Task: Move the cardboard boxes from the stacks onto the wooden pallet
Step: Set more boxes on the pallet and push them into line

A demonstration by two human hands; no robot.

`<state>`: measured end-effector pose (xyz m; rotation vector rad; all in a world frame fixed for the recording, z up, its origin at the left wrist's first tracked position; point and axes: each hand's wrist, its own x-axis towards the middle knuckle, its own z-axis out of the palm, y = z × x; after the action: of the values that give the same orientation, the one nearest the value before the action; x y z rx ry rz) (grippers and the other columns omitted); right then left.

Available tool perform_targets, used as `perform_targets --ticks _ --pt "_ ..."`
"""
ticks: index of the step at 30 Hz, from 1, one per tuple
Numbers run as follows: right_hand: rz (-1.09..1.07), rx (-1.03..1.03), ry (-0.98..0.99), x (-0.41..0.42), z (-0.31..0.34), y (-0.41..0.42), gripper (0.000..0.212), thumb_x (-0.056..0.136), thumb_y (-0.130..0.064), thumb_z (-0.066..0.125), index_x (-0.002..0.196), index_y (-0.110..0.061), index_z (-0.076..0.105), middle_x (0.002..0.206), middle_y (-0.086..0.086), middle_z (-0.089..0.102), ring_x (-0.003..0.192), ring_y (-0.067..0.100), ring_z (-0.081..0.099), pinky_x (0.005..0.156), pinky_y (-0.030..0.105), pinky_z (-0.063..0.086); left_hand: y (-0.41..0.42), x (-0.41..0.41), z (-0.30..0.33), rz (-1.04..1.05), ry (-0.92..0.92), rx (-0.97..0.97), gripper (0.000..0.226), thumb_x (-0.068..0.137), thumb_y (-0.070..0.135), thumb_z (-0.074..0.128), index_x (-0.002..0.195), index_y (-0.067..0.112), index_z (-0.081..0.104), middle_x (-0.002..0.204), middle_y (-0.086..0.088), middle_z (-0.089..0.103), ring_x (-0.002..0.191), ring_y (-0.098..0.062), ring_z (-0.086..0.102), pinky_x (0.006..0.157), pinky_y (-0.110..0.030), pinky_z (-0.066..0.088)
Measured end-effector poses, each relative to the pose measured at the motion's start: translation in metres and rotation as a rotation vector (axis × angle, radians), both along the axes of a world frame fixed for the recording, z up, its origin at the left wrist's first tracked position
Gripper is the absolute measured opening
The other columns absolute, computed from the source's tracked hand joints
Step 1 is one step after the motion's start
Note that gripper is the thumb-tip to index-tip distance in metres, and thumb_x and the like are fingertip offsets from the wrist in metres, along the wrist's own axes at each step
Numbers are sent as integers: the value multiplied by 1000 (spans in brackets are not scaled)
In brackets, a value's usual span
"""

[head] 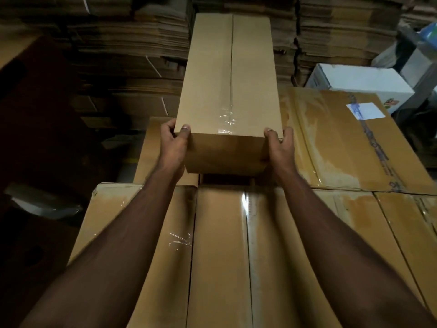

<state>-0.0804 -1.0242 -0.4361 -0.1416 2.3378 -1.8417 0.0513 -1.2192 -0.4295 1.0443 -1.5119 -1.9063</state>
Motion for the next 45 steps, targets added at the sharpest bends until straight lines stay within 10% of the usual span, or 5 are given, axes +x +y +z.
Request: perform_targets --ticks 11,29,38,45 --pt "13 267 -61 -26 -85 25 34 94 -38 56 118 -16 49 103 3 58 93 21 56 74 33 48 25 -20 -92 -31 -185 60 44 102 25 55 142 22 38 124 0 51 118 -22 54 104 -47 50" --pt "18 653 162 3 -131 52 40 91 -27 64 128 -12 57 123 15 53 112 30 52 94 38 48 30 -16 -118 -410 -752 -657 70 93 26 61 155 24 29 134 -20 56 118 -40 55 99 -47 48" --pt "254 858 378 40 -138 51 46 98 -26 51 143 -20 48 158 10 32 147 29 23 118 51 22 67 -3 -128 -709 -869 -932 80 97 57 45 159 36 -3 162 -21 -23 150 -45 -10 120 -59 2" --pt "366 1108 337 49 -147 53 65 102 -50 30 158 -26 9 167 5 -2 153 26 -6 121 53 2 74 0 -144 -706 -902 -1047 86 96 68 31 156 32 -18 162 -15 -28 149 -41 -23 120 -62 -2"
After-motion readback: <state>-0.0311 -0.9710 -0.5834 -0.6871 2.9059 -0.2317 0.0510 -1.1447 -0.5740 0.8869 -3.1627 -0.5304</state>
